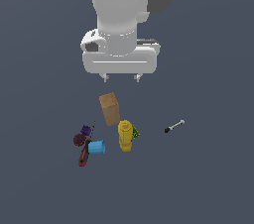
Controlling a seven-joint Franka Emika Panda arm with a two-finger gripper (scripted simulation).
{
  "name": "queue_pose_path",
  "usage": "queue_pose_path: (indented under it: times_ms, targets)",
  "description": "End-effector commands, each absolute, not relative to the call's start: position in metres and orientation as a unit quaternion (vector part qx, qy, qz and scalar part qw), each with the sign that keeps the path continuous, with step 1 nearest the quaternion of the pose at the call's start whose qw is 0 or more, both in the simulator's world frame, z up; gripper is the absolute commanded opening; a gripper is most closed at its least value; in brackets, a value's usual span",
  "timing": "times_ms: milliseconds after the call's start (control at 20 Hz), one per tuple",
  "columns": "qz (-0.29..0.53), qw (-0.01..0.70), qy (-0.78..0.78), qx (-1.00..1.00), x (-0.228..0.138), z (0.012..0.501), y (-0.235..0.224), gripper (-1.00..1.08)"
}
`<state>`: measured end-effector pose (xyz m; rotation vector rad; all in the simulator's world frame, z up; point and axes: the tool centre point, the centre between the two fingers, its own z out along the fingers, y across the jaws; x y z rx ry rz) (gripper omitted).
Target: Pick up a designated object from a clutter of objects.
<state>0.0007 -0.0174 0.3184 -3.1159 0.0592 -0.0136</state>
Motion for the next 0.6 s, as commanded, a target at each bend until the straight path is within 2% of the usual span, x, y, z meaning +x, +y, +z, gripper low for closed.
queue_pose_path:
  times_ms: [0,550]
  targets:
    - [-0.004,0.013,0.019,-1.0,0.001,0.318,-0.017,1.0]
    - [-0.016,0.016,0.019,-1.0,-0.002,0.325,-0.032,1.0]
